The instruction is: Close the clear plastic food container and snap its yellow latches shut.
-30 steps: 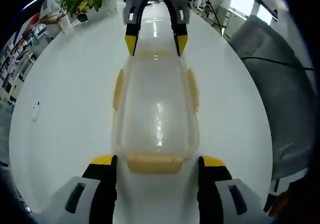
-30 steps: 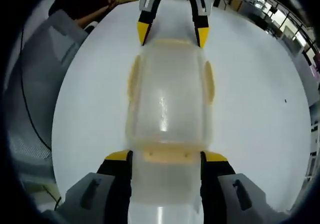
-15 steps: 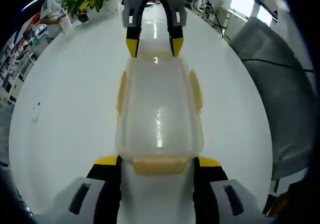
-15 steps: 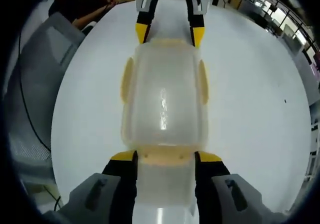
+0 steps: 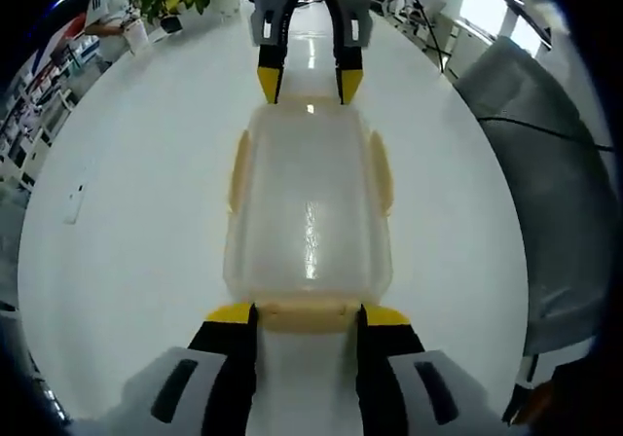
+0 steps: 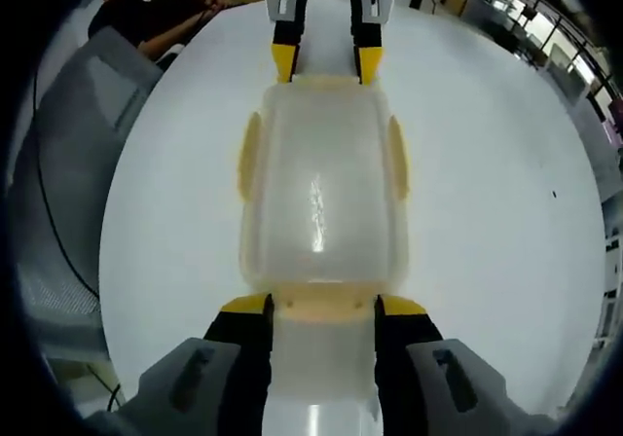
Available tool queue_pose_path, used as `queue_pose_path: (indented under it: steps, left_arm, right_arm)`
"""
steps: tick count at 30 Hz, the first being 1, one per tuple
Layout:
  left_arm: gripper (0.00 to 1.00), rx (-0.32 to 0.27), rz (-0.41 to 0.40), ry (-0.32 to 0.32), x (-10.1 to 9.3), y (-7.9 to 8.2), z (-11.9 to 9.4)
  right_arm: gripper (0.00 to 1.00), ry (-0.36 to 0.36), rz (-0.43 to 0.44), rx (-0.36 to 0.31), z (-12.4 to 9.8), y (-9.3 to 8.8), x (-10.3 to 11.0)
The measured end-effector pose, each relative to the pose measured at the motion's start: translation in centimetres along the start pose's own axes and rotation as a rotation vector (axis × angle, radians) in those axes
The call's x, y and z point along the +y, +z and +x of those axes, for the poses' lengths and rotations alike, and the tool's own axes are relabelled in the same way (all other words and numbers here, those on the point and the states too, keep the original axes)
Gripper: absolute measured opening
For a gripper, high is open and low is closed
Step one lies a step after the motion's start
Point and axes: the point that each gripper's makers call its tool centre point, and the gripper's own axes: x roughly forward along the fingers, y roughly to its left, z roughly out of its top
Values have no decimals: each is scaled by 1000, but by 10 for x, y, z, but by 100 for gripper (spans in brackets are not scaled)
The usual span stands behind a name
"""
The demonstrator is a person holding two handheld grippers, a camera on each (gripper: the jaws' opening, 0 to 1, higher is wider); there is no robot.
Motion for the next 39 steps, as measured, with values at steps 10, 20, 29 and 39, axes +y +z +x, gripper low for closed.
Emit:
queue_pose_path:
  steps: [10,20,29,39]
  left_arm:
    - [35,0,3,1,1,0,1]
    - [33,1,-11,3,1,0,2]
    - [33,18,-24,2,1,0,2]
    - [33,81,-4,-18,0,1,2]
  right_arm:
    - [38,0,-9,87,1,0,0]
    - [36,1,-3,138,1,-2,-1]
    - [36,5,-4,174,2,-3,-2]
    - [36,-11,-18,133,0,-3,-1]
